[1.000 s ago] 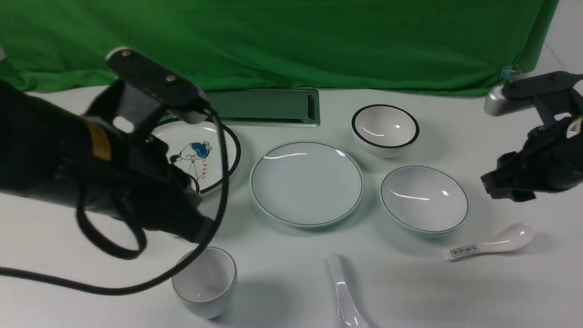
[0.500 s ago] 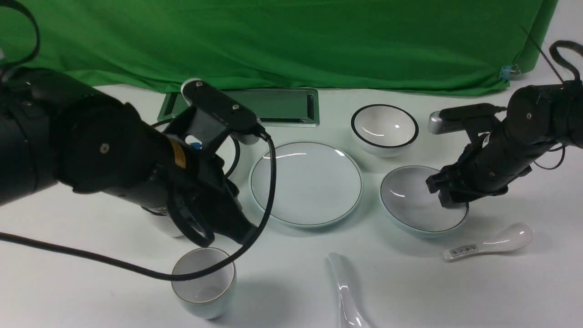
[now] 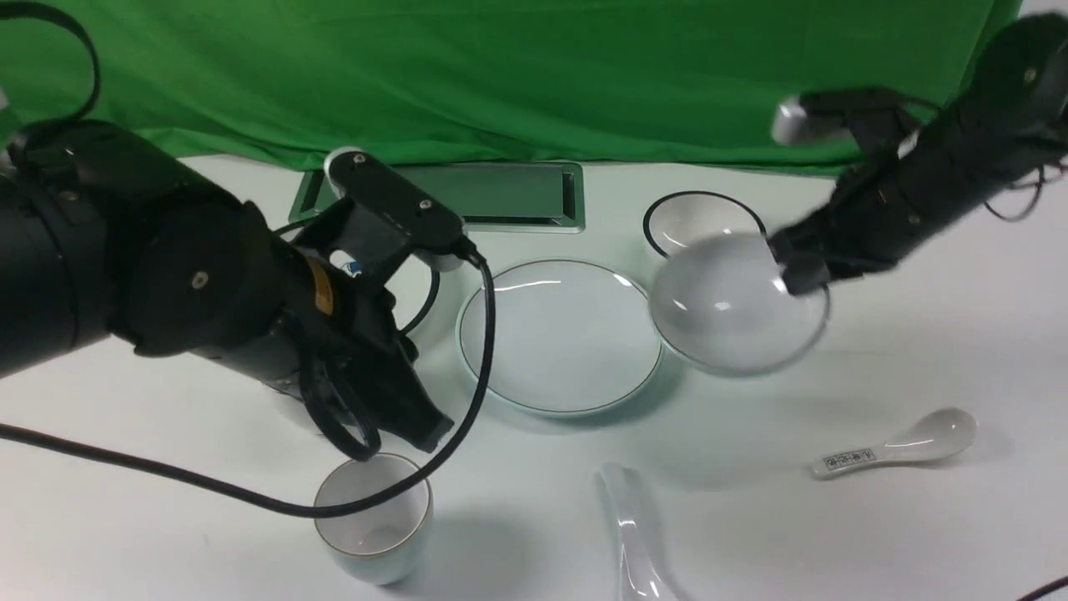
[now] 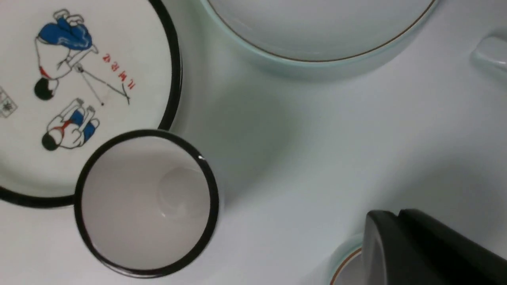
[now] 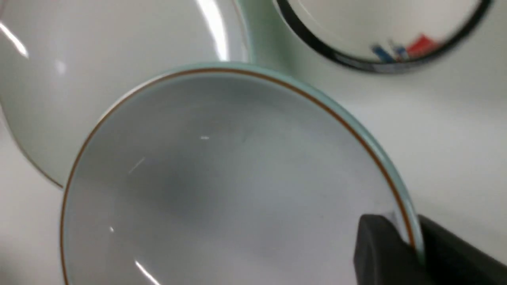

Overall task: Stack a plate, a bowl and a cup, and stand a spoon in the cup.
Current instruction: Use the right arm to put the blue rice bowl into the blue large plate in the middle

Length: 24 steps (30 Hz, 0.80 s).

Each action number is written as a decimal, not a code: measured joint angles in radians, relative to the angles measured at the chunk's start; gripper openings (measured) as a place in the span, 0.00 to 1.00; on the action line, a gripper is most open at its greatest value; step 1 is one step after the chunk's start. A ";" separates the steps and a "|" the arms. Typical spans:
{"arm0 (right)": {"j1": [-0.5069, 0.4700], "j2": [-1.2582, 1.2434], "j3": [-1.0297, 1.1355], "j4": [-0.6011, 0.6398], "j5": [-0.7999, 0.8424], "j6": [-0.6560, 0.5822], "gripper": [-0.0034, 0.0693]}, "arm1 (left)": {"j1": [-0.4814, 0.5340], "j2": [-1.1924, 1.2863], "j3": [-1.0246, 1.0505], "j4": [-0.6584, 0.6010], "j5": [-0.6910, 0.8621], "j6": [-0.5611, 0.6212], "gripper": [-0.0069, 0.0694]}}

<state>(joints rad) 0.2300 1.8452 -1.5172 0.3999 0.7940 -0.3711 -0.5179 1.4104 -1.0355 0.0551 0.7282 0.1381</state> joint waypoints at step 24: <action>0.185 0.393 -0.319 0.028 -0.090 0.089 0.32 | 0.000 -0.056 -0.002 0.079 0.230 -0.207 0.10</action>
<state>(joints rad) 0.4154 2.2381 -1.8361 0.4283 0.7043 -0.2824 -0.5179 1.3548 -1.0378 0.1341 0.9584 -0.0690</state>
